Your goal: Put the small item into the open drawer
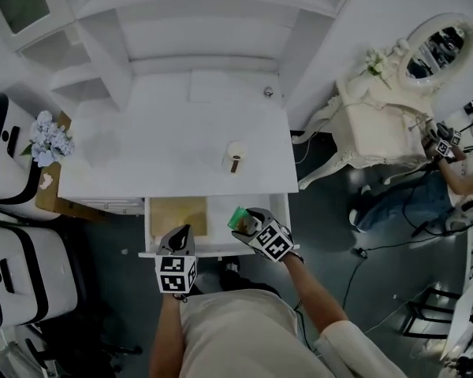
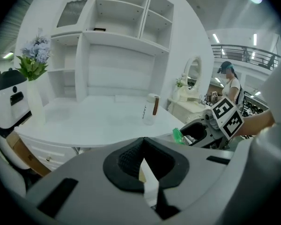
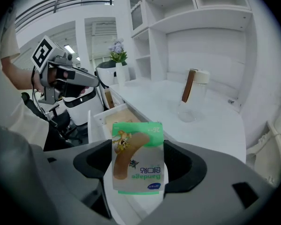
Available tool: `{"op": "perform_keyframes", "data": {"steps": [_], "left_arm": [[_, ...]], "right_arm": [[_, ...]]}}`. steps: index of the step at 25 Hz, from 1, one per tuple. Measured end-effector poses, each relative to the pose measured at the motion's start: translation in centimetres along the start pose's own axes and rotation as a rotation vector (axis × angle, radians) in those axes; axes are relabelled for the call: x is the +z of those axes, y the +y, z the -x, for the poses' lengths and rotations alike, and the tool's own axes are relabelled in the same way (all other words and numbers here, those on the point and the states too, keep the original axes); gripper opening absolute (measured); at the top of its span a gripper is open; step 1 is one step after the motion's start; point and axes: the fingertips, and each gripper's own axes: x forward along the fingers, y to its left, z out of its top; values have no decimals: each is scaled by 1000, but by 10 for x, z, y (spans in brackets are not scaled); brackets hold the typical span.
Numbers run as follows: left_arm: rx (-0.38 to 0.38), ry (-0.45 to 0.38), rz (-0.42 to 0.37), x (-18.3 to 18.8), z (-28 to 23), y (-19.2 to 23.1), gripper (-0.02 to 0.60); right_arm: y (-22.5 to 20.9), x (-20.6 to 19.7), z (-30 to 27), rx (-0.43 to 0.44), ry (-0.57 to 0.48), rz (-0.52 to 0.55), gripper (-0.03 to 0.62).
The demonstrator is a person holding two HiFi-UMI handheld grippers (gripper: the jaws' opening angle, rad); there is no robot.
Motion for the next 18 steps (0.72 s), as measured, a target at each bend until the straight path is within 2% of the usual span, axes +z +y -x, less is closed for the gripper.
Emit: {"op": "perform_keyframes", "data": {"steps": [5,13,18], "left_arm": [[-46,28,-18,6,-9,4,17],[-64,56,7,-10,-19,-8,17],[-83,85,-5,-23,-19,-19,17]], "right_arm": [[-5,2,-3,-4,28,-4,362],[-9,0,-20,63,124,135,362],[-13,-11,-39,107,167,151,362]]}}
